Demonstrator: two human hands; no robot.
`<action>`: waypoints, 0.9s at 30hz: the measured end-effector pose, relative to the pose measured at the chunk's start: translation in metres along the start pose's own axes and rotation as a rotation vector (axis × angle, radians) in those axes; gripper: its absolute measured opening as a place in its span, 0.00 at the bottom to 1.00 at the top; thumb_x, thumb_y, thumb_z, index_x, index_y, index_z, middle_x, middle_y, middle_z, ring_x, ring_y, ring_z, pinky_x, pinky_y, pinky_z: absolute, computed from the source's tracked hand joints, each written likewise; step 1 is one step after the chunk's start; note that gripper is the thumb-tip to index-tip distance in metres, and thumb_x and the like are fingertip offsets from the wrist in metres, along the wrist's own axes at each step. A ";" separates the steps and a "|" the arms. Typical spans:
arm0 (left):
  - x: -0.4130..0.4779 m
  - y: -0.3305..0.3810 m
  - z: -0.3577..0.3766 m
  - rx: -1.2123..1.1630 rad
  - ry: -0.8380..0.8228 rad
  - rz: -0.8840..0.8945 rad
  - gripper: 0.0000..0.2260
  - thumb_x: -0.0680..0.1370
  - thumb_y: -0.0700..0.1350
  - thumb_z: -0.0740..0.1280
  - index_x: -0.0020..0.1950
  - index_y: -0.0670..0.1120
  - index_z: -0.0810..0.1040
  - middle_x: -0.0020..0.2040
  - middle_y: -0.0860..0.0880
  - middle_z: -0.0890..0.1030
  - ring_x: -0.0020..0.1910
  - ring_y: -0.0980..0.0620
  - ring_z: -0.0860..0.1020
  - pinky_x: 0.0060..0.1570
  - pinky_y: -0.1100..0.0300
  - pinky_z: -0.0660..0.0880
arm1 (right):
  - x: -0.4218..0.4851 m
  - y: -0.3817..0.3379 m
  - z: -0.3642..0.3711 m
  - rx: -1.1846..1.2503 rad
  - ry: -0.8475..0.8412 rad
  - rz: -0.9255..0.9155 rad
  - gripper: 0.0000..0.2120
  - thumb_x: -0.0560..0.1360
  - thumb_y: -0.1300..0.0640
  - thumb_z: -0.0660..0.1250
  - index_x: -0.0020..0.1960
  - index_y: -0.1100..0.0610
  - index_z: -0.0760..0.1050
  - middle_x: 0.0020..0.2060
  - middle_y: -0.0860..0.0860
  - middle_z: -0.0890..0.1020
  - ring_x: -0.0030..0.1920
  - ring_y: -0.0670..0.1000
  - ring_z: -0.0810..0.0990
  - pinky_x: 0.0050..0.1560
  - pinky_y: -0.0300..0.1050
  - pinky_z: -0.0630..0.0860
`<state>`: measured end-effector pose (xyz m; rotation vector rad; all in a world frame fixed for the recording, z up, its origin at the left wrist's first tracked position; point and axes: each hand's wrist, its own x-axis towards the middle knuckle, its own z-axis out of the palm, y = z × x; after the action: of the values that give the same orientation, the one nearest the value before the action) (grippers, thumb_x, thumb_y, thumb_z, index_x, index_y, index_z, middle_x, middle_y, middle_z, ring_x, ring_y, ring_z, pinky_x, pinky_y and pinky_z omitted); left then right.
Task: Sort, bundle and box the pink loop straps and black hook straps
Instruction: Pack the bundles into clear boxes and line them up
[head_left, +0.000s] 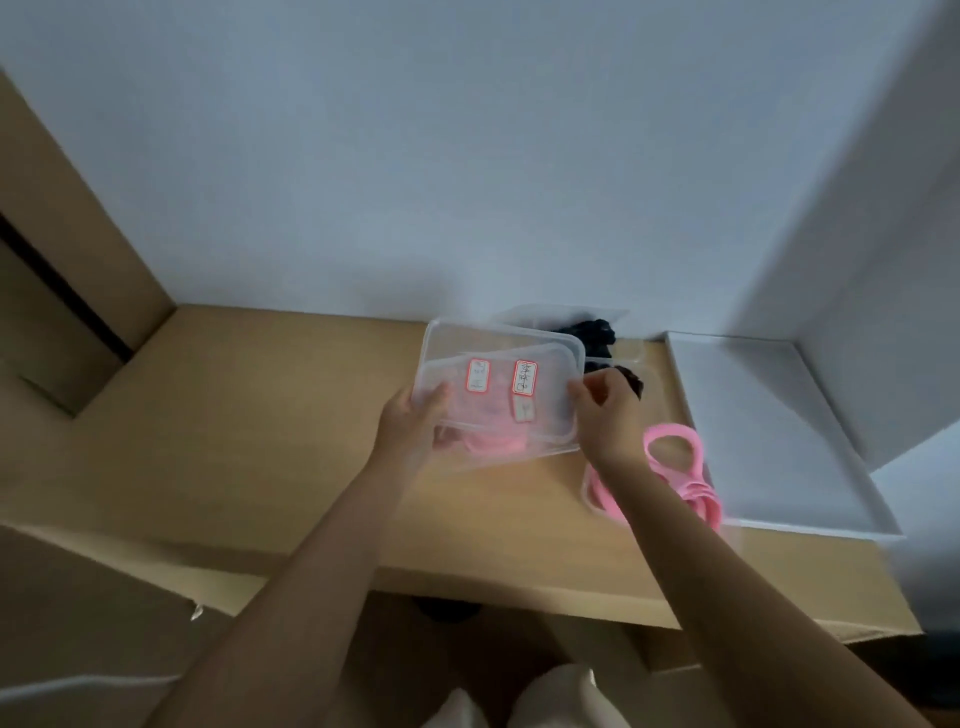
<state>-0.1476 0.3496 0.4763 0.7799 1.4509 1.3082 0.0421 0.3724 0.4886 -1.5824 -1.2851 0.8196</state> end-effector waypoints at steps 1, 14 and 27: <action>-0.003 -0.003 -0.013 0.010 0.056 0.004 0.08 0.78 0.44 0.66 0.40 0.45 0.72 0.34 0.47 0.74 0.22 0.61 0.75 0.24 0.65 0.75 | -0.006 -0.002 0.012 -0.012 -0.025 0.006 0.05 0.77 0.58 0.64 0.44 0.59 0.72 0.35 0.49 0.74 0.36 0.48 0.71 0.39 0.43 0.68; -0.033 -0.055 -0.150 0.038 0.634 -0.170 0.22 0.82 0.56 0.52 0.49 0.40 0.75 0.38 0.43 0.78 0.35 0.46 0.77 0.38 0.56 0.73 | -0.063 -0.009 0.129 0.042 -0.239 0.181 0.05 0.78 0.59 0.63 0.45 0.60 0.72 0.34 0.50 0.75 0.41 0.54 0.75 0.44 0.49 0.75; -0.046 -0.054 -0.159 0.404 0.524 -0.024 0.09 0.80 0.46 0.59 0.54 0.42 0.75 0.57 0.40 0.76 0.55 0.43 0.73 0.49 0.54 0.70 | -0.073 -0.002 0.135 0.025 -0.268 0.198 0.06 0.78 0.60 0.62 0.48 0.63 0.75 0.36 0.53 0.77 0.36 0.50 0.72 0.36 0.42 0.69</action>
<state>-0.2755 0.2441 0.4232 0.6964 2.1828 1.2712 -0.0970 0.3338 0.4377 -1.6382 -1.3105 1.2007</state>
